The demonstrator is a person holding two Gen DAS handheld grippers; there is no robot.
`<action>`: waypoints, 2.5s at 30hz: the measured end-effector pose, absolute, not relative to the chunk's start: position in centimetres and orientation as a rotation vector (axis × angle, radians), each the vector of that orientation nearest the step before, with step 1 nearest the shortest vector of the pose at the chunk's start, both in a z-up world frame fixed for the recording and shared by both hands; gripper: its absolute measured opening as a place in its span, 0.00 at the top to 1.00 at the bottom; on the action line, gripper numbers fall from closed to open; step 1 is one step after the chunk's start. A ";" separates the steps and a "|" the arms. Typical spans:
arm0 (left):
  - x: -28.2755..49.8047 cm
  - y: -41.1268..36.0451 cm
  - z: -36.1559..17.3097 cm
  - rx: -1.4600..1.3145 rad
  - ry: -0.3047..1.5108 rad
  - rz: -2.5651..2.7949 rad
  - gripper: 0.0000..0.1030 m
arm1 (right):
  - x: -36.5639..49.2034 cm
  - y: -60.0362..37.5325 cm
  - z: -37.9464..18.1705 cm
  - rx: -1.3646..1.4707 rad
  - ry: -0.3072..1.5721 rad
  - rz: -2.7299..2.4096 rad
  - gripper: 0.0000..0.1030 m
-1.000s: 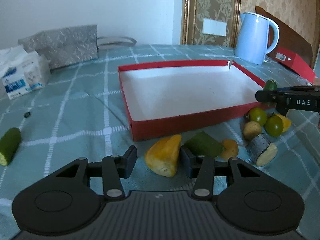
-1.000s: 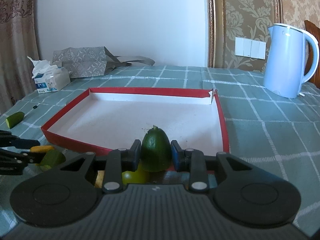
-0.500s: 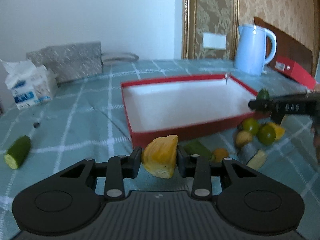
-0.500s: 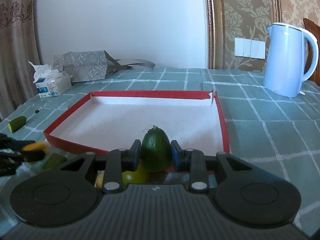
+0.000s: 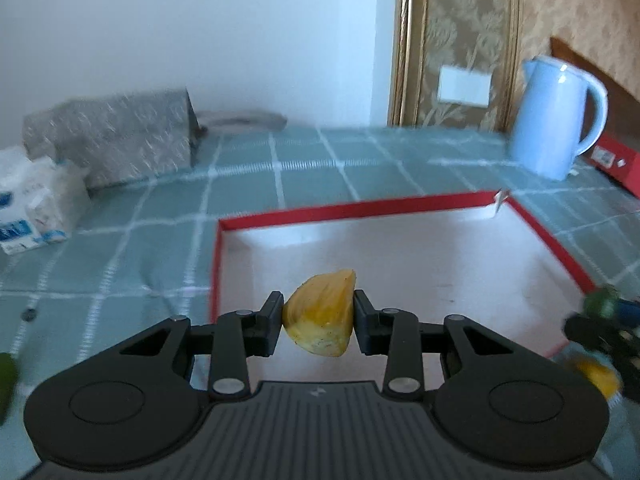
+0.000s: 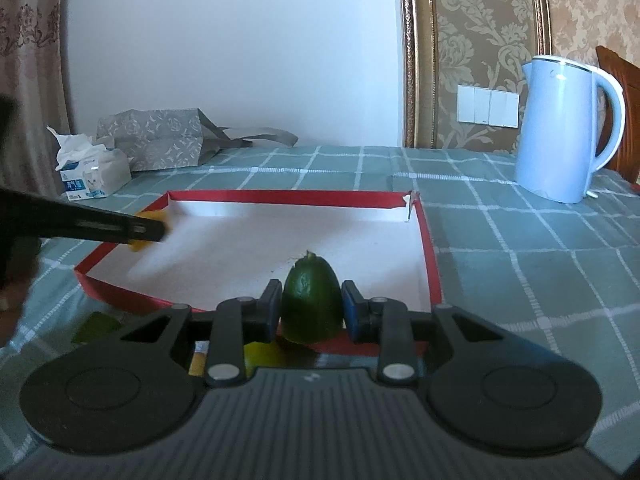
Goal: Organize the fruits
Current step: 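Carry the yellow chunk into the tray and open the left tool while the right tool lifts the green piece, then lower the dark green piece into the tray and open the right tool, then grasp the green cucumber chunk beside the tray with the left tool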
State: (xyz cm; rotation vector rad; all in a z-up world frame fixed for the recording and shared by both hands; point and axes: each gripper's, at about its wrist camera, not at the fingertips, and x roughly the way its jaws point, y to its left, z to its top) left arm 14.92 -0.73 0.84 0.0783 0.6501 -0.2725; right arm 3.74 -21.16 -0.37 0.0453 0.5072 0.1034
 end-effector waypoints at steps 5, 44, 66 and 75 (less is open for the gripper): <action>16.7 -2.3 -0.8 0.116 0.689 -0.238 0.64 | 4.1 -21.1 -0.7 0.042 0.525 0.102 0.71; 5.3 8.8 -1.1 -0.195 0.521 -0.035 0.07 | 15.4 -18.0 -2.0 -0.004 0.738 0.011 0.70; 1.7 6.6 -1.2 -0.101 0.492 -0.061 0.07 | -3.9 -22.2 0.1 -0.103 0.387 -0.103 0.00; -0.1 4.0 -1.8 -0.010 0.500 -0.083 0.06 | -4.7 -24.2 -2.1 0.048 0.432 -0.096 0.00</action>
